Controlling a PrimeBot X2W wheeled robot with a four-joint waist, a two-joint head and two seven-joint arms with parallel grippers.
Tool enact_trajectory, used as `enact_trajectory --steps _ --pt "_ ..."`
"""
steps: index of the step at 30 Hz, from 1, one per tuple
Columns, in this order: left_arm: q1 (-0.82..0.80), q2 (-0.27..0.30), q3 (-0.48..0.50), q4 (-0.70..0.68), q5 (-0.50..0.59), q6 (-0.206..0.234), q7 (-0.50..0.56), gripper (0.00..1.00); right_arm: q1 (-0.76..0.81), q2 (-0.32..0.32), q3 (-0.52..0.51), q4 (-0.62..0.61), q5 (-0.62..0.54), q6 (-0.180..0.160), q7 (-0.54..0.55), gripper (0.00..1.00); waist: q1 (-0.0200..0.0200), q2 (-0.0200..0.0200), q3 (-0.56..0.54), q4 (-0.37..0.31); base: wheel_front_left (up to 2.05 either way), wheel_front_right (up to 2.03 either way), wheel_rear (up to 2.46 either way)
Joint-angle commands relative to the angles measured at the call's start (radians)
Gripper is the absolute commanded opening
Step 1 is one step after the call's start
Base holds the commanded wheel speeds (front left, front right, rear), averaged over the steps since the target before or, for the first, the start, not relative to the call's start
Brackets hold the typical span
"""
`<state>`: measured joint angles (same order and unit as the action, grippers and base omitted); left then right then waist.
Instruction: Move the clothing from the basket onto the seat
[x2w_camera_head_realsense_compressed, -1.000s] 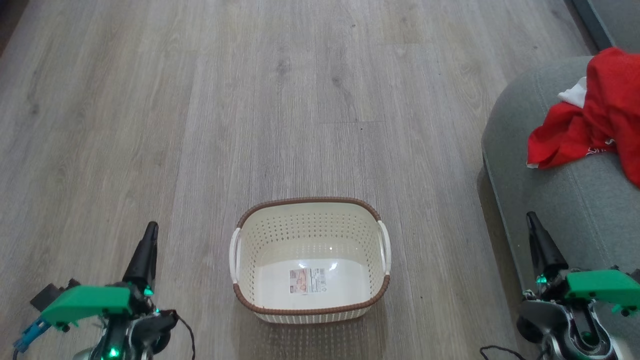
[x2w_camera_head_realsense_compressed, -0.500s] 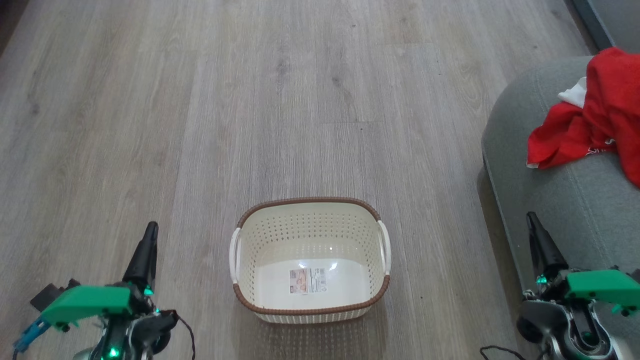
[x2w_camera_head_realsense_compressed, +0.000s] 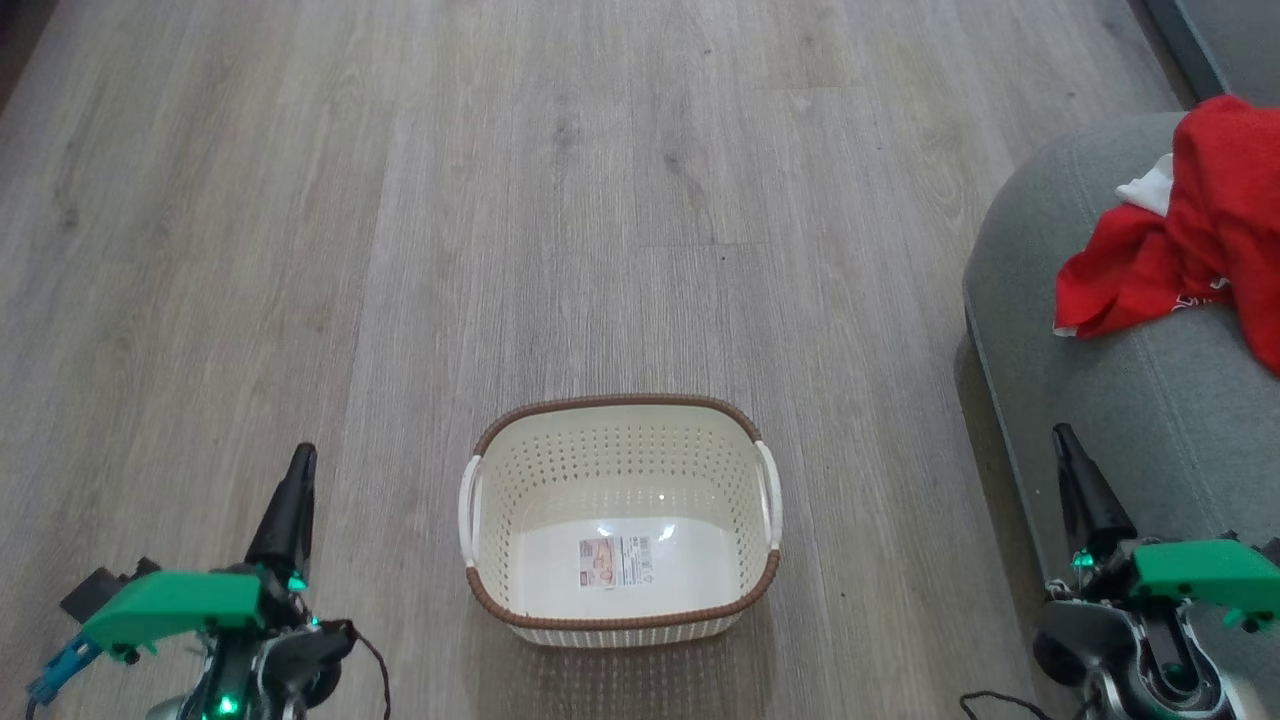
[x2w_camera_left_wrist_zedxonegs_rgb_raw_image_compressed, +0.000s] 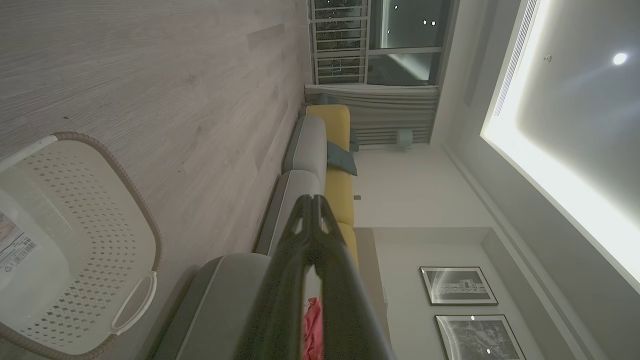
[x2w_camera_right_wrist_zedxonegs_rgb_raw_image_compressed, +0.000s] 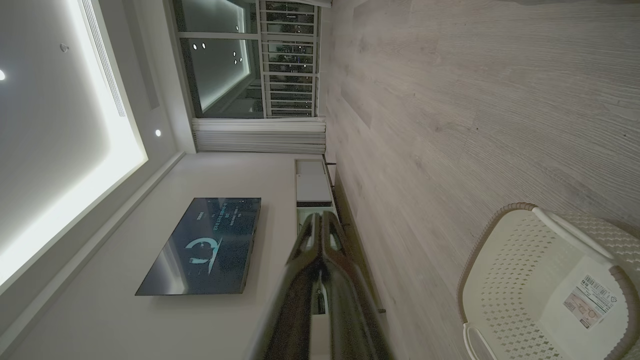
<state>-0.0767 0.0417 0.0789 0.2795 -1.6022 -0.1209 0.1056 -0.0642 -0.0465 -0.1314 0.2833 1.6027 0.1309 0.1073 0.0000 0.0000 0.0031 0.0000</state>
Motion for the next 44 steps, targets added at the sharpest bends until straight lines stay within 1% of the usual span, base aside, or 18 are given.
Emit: enact_trajectory --steps 1,44 --pt "-0.031 0.009 0.035 -0.034 -0.007 -0.01 0.008 0.0 -0.044 -0.004 0.018 -0.039 0.006 0.0 0.006 0.0 0.0 0.0 0.0 0.0 0.0 0.0 0.0" --pt "-0.031 0.009 0.035 -0.034 -0.007 -0.01 0.007 0.0 -0.044 -0.004 0.018 -0.039 0.006 0.0 0.006 0.0 0.0 0.0 0.0 0.0 0.0 0.0 0.0"
